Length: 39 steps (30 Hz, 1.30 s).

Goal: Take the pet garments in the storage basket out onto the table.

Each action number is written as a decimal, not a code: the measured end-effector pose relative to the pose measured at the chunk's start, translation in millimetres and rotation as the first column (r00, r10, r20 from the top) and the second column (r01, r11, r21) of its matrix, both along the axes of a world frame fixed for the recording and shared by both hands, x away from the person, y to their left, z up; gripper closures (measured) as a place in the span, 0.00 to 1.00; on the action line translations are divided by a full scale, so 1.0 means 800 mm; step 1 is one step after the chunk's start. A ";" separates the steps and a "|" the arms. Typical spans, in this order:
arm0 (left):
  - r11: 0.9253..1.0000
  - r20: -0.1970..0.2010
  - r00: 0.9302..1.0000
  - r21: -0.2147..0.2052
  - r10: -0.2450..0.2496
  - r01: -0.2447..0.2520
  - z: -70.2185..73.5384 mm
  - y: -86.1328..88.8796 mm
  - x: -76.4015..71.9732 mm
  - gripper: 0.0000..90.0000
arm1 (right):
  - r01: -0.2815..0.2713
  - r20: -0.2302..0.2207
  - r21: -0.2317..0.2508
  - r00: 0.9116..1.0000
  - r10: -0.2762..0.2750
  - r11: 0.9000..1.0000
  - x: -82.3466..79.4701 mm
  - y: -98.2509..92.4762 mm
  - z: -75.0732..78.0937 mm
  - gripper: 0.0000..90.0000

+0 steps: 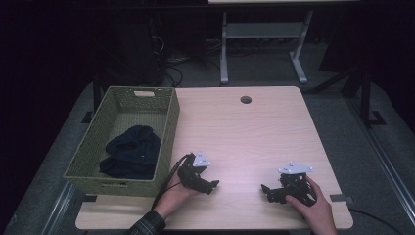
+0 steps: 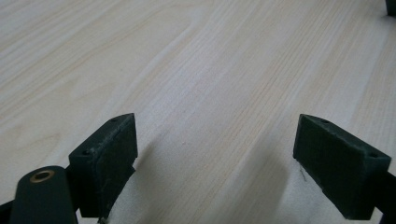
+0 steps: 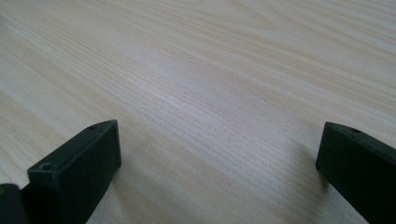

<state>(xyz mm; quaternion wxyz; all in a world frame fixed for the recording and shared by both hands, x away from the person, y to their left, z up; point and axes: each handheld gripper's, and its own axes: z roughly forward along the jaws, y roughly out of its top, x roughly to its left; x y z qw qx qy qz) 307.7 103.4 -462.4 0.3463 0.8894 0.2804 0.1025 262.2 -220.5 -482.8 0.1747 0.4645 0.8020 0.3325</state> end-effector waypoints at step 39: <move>0.999 -0.037 0.999 -0.029 0.014 -0.015 0.080 0.009 0.015 0.15 | 0.000 0.000 0.001 1.000 0.000 1.000 0.000 0.000 0.000 0.00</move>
